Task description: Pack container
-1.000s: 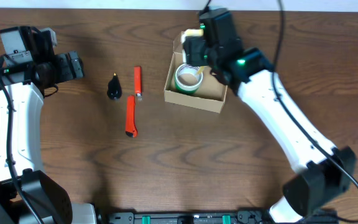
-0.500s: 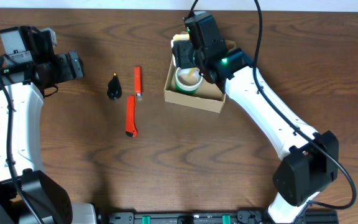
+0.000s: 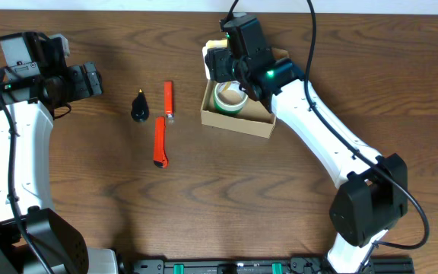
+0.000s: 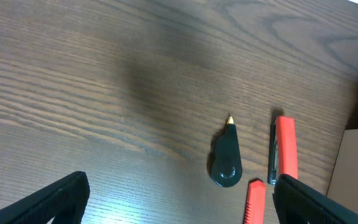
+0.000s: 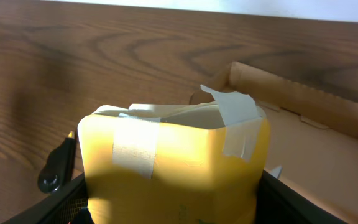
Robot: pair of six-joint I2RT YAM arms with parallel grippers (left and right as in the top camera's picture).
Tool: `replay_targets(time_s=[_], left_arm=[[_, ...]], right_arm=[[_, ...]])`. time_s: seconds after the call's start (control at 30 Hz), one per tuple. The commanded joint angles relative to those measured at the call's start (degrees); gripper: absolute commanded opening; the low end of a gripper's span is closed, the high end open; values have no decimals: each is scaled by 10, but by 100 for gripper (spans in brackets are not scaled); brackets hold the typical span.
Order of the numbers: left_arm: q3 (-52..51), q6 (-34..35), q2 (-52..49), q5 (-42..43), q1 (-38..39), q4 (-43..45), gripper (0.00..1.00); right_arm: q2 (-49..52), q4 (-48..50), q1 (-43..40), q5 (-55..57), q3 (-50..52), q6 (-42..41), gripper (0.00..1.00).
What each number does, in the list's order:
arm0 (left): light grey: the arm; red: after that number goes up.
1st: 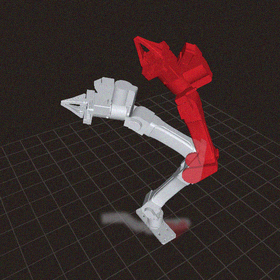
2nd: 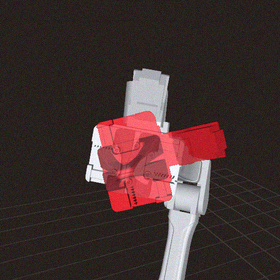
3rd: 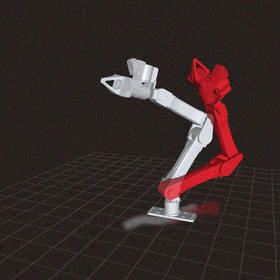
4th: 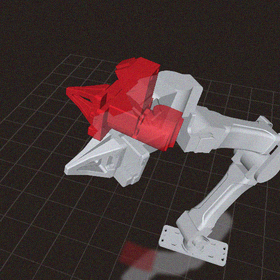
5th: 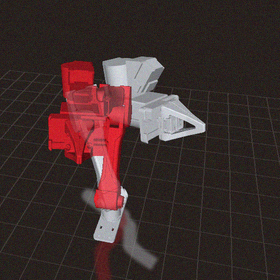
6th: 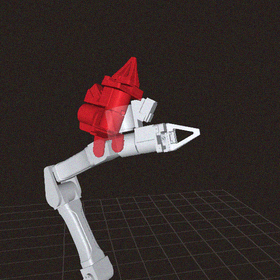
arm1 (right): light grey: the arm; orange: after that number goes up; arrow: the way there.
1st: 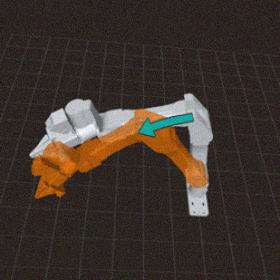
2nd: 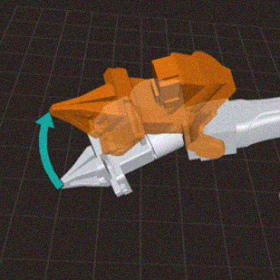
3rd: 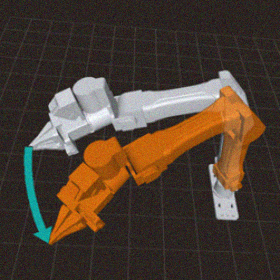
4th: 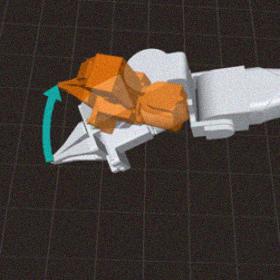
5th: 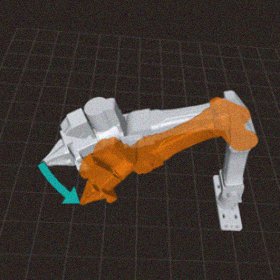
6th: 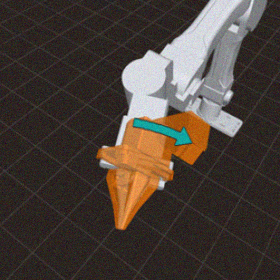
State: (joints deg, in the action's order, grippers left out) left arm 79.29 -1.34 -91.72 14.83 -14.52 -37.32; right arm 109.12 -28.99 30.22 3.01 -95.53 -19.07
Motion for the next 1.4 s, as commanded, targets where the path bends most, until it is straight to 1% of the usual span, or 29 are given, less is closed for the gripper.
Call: replay_targets(time_s=[0.0,0.5,0.67,0.83,0.93,1.13,1.37], left_arm=[[12,-4,1,-2,0,-2,95],[12,-4,1,-2,0,-2,95],[12,-4,1,-2,0,-2,95],[12,-4,1,-2,0,-2,95],[12,-4,1,-2,0,-2,95],[12,-4,1,-2,0,-2,95],[12,-4,1,-2,0,-2,95]], right_arm=[[7,3,6,-7,-13,-17,56],[32,-38,6,-20,-13,-16,56],[35,-62,6,-12,-13,17,56],[35,-80,5,1,-13,31,56],[35,-95,5,9,-13,44,59],[35,-127,0,26,-13,50,62],[35,-137,-6,28,-13,50,71]])
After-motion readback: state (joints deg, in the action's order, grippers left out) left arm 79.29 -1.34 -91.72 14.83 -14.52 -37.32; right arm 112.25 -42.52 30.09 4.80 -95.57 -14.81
